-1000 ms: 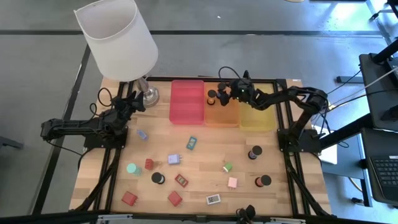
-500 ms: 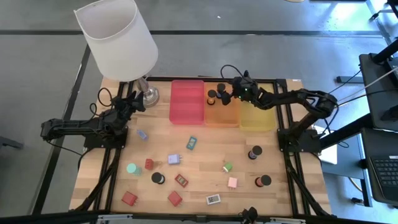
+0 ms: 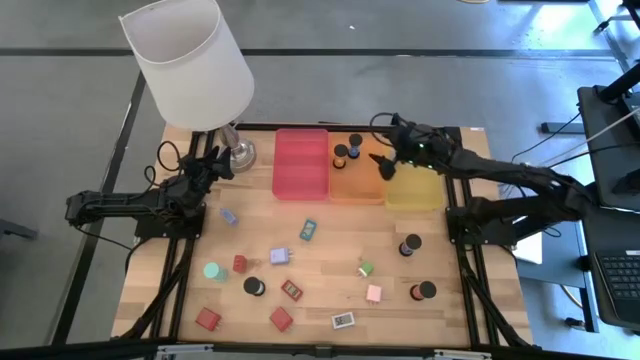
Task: Pick & Place Office items
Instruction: Put the blue hourglass into the orange bin
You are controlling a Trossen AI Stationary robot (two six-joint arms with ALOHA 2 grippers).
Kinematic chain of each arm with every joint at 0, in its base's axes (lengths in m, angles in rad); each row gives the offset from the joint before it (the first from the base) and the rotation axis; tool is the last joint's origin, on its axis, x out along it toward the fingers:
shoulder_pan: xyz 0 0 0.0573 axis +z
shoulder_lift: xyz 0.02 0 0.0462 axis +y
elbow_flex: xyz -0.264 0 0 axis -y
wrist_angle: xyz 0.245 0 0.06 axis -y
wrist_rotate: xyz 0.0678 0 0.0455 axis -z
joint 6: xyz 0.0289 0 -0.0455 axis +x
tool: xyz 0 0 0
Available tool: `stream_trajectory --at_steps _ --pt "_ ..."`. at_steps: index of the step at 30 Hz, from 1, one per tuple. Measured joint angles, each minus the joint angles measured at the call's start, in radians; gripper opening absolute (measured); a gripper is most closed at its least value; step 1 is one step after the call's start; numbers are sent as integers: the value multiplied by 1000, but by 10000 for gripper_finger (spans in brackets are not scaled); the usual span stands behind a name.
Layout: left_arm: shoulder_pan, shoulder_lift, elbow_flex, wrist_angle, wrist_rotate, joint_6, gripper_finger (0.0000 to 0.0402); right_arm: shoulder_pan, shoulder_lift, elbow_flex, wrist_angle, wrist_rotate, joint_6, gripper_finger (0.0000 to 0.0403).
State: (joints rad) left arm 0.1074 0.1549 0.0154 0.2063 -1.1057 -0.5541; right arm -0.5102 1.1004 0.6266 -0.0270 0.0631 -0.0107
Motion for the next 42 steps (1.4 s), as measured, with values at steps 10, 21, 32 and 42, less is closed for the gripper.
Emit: stream_trajectory --at_steps 10,21,32,42 --pt "0 0 0 0 0 0 276 220 -299 0 -396 125 76 391" --pt "0 0 0 0 0 0 276 747 -296 0 -572 199 474 375" --pt "0 0 0 0 0 0 276 1253 -209 5 -782 176 1112 344" --pt "0 0 0 0 0 0 276 1472 -114 187 -1107 149 1412 348"
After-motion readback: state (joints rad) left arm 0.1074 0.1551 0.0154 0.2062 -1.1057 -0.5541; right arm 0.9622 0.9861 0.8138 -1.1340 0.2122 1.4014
